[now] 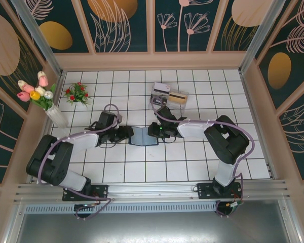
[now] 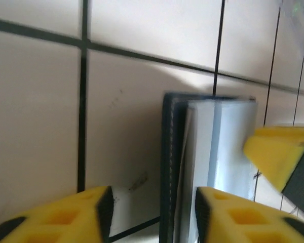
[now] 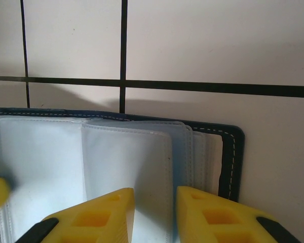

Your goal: Take the credit cards out of the card holder

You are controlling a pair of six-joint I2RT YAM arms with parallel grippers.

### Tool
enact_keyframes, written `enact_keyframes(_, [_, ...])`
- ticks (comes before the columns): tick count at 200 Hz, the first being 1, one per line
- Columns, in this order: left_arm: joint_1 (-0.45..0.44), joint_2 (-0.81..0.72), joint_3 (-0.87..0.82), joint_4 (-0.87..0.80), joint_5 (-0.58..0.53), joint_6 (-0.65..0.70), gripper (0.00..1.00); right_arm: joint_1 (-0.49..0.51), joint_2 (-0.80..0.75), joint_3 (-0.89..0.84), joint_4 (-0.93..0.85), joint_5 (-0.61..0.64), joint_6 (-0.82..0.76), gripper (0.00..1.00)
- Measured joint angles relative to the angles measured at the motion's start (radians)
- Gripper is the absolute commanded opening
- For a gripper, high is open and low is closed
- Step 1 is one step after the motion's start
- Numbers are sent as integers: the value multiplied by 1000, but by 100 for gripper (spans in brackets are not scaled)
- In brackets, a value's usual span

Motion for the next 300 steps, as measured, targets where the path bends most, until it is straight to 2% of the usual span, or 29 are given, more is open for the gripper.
enact_keyframes(17, [0, -61, 31, -66, -54, 7, 53, 0, 0, 0, 0, 0, 0, 31])
enact_keyframes(43, [0, -116, 47, -106, -76, -7, 35, 0, 0, 0, 1, 0, 0, 31])
enact_keyframes(56, [-5, -132, 47, -117, -71, -12, 31, 0, 0, 0, 1, 0, 0, 31])
enact_keyframes(95, [-32, -147, 47, -119, -29, -39, 34, 0, 2, 0, 2, 0, 0, 31])
enact_keyframes(133, [-37, -88, 47, -103, 2, -65, 35, 0, 4, 1, 6, -2, 8, 31])
enact_keyframes(193, [-37, -21, 47, -81, 35, -76, 29, 0, 5, 1, 8, -1, 22, 30])
enact_keyframes(245, [-37, 18, 47, -74, 35, -72, 35, 1, 9, 5, 8, -4, 22, 31])
enact_keyframes(263, [-37, 27, 47, -74, 36, -69, 28, 1, 9, 5, 8, -4, 22, 30])
enact_keyframes(300, [-39, 45, 47, -41, 80, -57, 5, 1, 11, 5, 8, -5, 22, 29])
